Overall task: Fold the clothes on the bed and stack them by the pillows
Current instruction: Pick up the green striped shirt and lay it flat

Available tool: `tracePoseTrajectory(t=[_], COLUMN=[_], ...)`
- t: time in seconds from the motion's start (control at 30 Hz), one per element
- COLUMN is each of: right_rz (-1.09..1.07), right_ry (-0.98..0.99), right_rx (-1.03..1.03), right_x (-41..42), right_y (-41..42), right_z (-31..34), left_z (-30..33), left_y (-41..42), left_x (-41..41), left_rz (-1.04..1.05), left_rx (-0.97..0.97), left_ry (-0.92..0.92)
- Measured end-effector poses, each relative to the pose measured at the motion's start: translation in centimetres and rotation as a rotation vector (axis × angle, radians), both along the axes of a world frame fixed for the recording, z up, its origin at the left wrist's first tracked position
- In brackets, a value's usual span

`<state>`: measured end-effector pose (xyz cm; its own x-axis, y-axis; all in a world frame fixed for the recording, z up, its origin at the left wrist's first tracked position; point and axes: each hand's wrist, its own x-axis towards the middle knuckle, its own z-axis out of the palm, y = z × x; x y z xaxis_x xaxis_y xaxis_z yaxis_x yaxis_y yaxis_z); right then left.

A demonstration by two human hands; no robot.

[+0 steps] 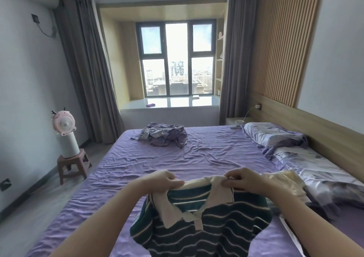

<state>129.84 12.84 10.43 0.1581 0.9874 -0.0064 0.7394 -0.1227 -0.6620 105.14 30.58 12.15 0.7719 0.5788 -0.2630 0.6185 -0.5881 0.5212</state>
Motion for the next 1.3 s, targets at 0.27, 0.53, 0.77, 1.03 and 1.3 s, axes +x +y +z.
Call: tracePoseTrajectory(t=[0.27, 0.53, 0.77, 1.03, 1.3], right_rz=[0.066, -0.074, -0.233, -0.191, -0.137], right_ry=[0.226, 0.021, 0.029, -0.08, -0.154], right_rx=[-0.341, -0.366, -0.479, -0.369, -0.279], right_x=[2.4, 8.7, 14.9, 20.6, 22.5], right_y=[-1.8, 3.1, 6.2, 10.6, 15.2], right_z=[-1.5, -11.0, -26.2, -33.7, -38.5], left_z=[-4.6, -13.6, -27.5, -35.0, -40.1], left_y=[-0.2, 2.0, 5.5, 9.3, 11.5], left_x=[2.4, 11.0, 16.7, 22.5, 23.5], left_rz=[-0.114, 0.121, 0.002, 0.276, 0.392], left_rx=[-0.673, -0.171, -0.553, -0.127, -0.082], left_ry=[0.299, -0.006, 0.282, 0.26, -0.052])
